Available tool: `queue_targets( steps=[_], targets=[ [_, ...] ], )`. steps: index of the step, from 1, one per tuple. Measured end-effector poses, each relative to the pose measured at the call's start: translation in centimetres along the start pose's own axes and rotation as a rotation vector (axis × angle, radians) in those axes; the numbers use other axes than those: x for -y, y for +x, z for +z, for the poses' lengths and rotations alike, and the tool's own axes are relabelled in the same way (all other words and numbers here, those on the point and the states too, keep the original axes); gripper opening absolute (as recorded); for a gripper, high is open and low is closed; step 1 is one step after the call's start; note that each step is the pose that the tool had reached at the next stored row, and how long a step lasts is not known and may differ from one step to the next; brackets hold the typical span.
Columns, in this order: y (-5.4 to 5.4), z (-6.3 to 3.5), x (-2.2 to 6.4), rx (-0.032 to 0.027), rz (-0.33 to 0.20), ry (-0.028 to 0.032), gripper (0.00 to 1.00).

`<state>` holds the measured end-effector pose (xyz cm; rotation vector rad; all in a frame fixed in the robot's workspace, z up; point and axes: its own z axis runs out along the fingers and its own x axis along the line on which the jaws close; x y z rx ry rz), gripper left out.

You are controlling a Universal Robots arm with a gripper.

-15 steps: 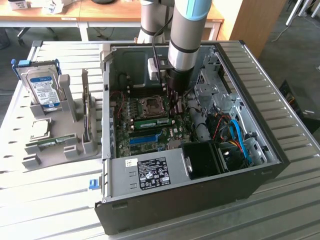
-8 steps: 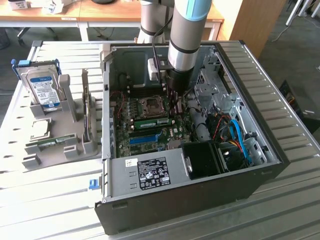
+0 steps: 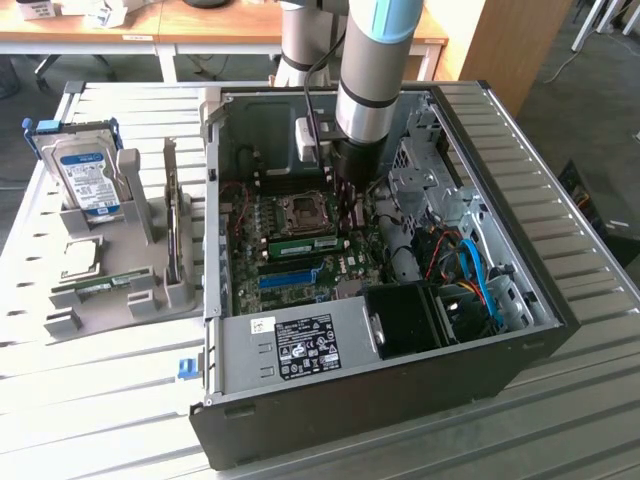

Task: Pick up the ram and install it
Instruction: 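Press down the ram until it locks into place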

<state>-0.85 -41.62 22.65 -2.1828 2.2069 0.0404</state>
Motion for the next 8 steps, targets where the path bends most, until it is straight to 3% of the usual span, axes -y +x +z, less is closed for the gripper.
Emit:
queue_targets(
  steps=[8],
  targets=[
    [0.00, 0.07, 0.00, 0.0001, 0.000, 0.0000, 0.11]
  ],
)
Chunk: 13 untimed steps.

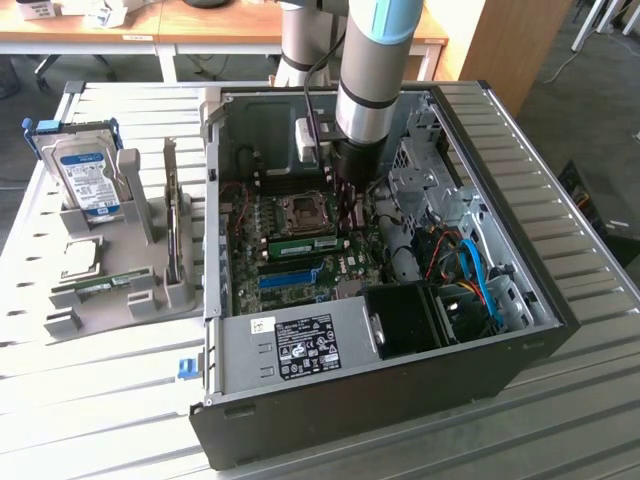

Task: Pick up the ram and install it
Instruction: 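Press down the ram until it locks into place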

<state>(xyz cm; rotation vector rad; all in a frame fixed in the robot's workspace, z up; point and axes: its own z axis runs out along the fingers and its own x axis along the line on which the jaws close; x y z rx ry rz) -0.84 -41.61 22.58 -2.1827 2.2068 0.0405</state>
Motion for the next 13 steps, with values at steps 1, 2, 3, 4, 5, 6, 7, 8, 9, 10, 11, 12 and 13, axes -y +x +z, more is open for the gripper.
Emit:
queue_targets(
  steps=[1, 2, 3, 4, 5, 6, 7, 8, 9, 10, 11, 12, 13],
  targets=[
    [0.00, 0.02, 0.00, 0.0001, 0.000, 0.0000, 0.11],
    [0.00, 0.05, 0.00, 0.0001, 0.000, 0.0000, 0.11],
    [0.00, 0.06, 0.01, 0.0000, 0.000, 0.0000, 0.11],
    [0.01, 0.07, 0.01, -0.0001, 0.000, -0.0001, 0.11],
    [0.01, 0.07, 0.02, -0.0002, 0.000, -0.0001, 0.11],
    [0.00, 0.07, 0.02, -0.0001, 0.000, -0.0001, 0.11],
    [0.00, 0.08, 0.02, 0.0000, 0.000, 0.0000, 0.11],
    [0.00, 0.08, 0.02, 0.0000, 0.000, 0.0000, 0.11],
    [0.00, 0.09, 0.03, 0.0000, 0.000, 0.0000, 0.11],
    [0.00, 0.12, 0.04, 0.0002, 0.000, 0.0000, 0.11],
    [0.01, 0.13, 0.04, 0.0000, 0.000, -0.0001, 0.11],
    [0.01, 0.14, 0.05, -0.0001, 0.000, -0.0001, 0.11],
    [0.01, 0.15, 0.05, -0.0002, 0.000, -0.0001, 0.11]
  ],
)
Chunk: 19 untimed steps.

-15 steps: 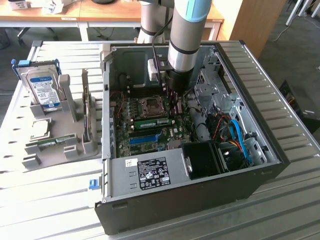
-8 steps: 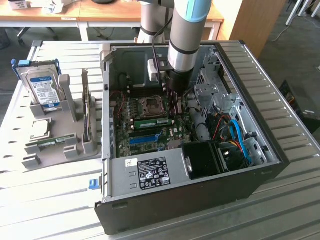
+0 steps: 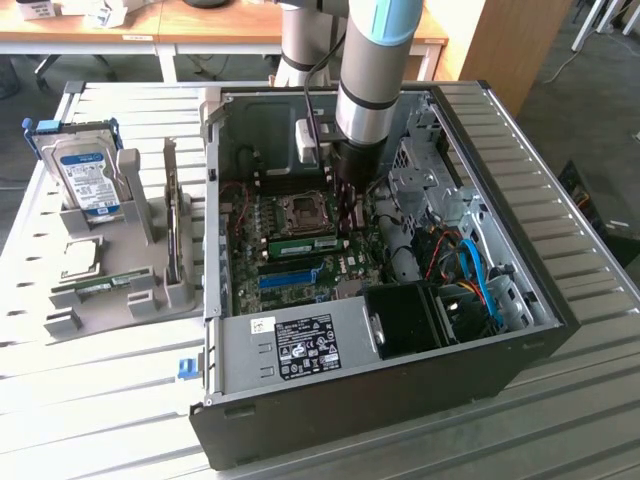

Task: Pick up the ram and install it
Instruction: 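Press down the ram until it locks into place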

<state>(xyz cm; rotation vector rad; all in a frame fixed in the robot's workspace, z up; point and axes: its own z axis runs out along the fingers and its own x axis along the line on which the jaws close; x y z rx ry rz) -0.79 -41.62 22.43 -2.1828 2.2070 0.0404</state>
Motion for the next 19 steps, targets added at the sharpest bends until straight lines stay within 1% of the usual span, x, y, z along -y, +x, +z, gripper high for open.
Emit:
queue_targets(
  steps=[19],
  targets=[
    [0.00, 0.16, 0.07, 0.0003, 0.000, 0.0002, 0.11]
  ],
)
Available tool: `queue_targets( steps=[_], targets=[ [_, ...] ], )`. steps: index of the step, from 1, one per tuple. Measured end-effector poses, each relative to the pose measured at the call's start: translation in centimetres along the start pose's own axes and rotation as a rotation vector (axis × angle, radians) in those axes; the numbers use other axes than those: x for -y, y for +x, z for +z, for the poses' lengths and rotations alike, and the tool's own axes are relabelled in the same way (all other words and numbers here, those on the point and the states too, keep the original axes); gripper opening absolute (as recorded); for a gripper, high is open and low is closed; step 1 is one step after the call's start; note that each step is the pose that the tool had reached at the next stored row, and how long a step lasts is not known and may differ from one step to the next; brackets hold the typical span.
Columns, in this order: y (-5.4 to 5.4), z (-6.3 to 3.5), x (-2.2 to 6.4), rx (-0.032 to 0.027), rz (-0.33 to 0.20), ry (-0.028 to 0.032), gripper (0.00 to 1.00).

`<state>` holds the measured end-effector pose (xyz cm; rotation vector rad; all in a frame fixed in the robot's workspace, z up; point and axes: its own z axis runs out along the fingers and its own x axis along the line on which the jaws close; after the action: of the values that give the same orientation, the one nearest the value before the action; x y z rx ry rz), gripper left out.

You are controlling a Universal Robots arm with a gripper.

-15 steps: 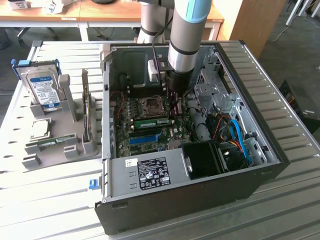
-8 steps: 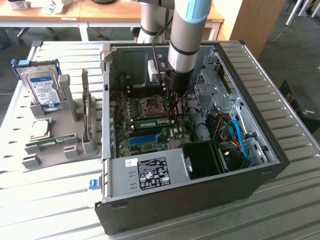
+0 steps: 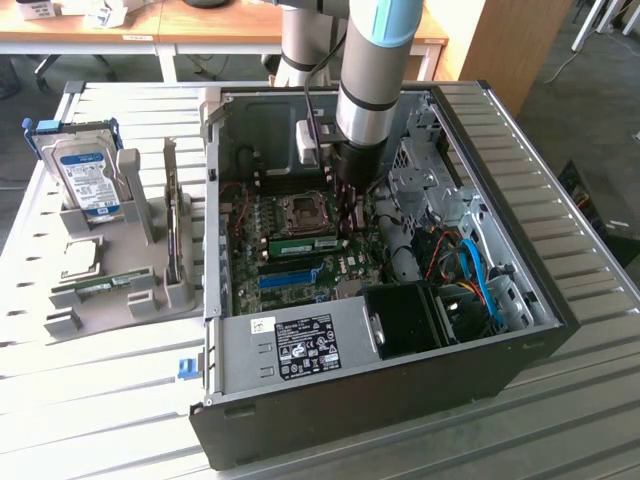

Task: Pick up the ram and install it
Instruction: 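Press down the ram until it locks into place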

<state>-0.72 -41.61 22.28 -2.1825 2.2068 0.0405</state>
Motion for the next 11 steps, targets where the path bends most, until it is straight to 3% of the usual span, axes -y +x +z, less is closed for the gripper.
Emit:
queue_targets(
  steps=[6, 11],
  targets=[
    [-0.01, -0.04, 0.02, 0.0003, 0.000, 0.0000, 0.11],
    [-0.04, -0.79, 0.04, 0.0000, 0.000, -0.0001, 0.11]
  ],
)
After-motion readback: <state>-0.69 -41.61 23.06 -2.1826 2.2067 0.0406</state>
